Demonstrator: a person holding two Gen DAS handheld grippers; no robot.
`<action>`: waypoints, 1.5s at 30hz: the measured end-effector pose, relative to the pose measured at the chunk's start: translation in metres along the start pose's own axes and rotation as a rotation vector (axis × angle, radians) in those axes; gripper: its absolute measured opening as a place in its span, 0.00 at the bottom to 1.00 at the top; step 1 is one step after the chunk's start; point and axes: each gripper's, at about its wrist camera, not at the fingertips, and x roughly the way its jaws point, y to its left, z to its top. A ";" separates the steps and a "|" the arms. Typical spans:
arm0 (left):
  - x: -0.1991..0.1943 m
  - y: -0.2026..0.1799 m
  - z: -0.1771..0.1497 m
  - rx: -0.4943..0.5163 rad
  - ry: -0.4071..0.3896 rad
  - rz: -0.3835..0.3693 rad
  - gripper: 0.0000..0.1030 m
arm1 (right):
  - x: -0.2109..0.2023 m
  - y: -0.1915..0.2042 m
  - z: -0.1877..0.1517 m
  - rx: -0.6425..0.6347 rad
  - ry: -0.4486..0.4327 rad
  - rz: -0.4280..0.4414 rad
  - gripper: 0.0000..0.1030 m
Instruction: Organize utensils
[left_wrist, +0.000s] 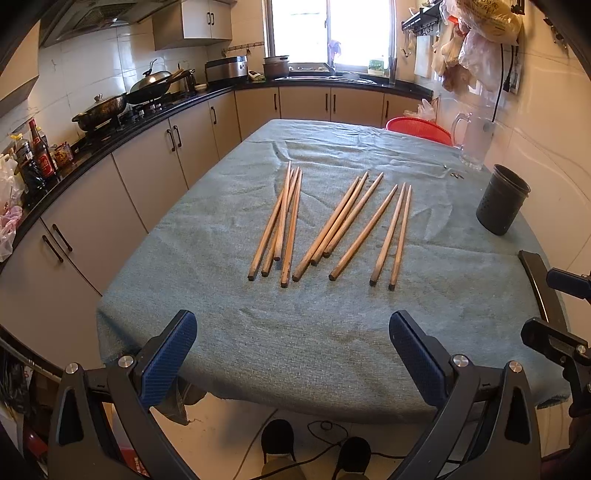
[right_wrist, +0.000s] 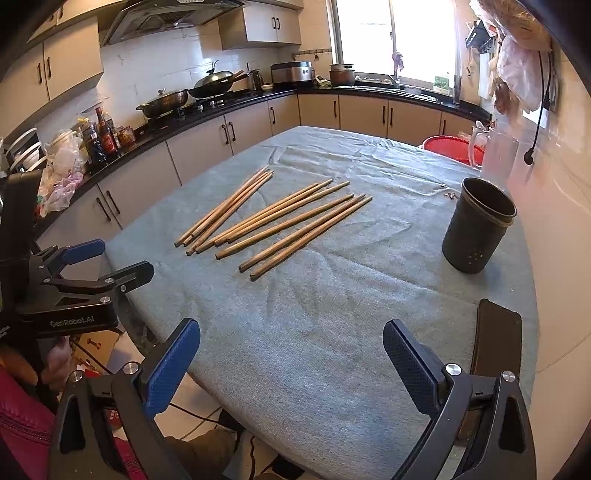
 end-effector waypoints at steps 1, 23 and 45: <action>0.000 -0.001 0.000 0.001 0.000 0.001 1.00 | -0.001 -0.001 0.000 0.000 -0.001 0.000 0.98; 0.010 -0.017 -0.007 0.025 0.064 -0.003 1.00 | 0.005 -0.016 -0.012 0.036 0.042 0.015 0.98; 0.021 -0.004 0.034 0.088 0.028 0.008 1.00 | 0.014 -0.039 0.013 0.172 0.016 -0.045 0.98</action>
